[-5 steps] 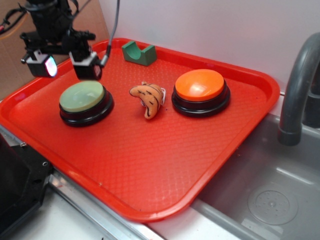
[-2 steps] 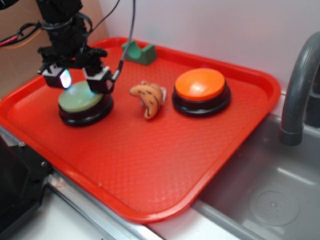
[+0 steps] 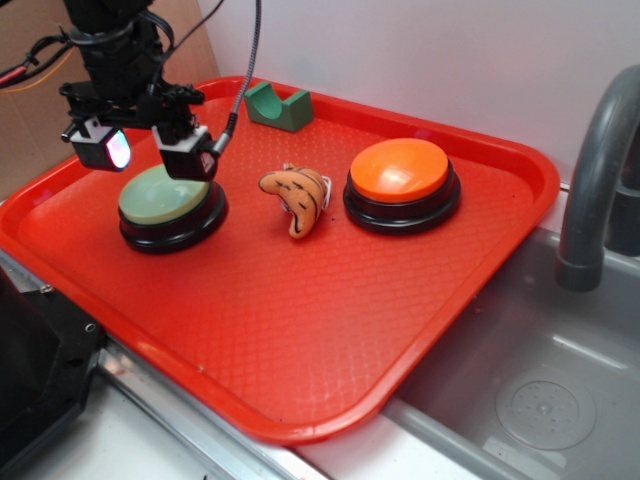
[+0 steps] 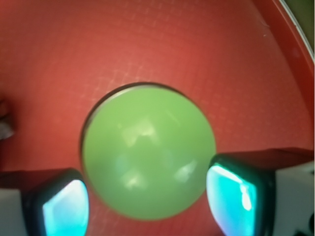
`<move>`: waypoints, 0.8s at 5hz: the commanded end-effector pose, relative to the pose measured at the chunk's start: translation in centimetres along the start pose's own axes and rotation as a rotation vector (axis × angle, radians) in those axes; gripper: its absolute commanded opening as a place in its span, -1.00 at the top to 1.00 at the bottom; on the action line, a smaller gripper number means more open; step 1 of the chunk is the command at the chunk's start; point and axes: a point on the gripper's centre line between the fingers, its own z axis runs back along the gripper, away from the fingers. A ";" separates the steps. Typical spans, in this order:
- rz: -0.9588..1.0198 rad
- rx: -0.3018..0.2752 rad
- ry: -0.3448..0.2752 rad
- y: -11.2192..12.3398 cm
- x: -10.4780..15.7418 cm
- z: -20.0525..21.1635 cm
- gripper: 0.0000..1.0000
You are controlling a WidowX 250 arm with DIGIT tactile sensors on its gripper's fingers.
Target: Push the green button.
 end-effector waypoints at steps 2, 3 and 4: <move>0.005 -0.037 -0.023 0.2 0.8 0.5 -1.00; -0.004 -0.004 0.013 0.5 0.6 -1.8 -1.00; -0.004 0.001 0.018 0.6 0.5 -2.6 -1.00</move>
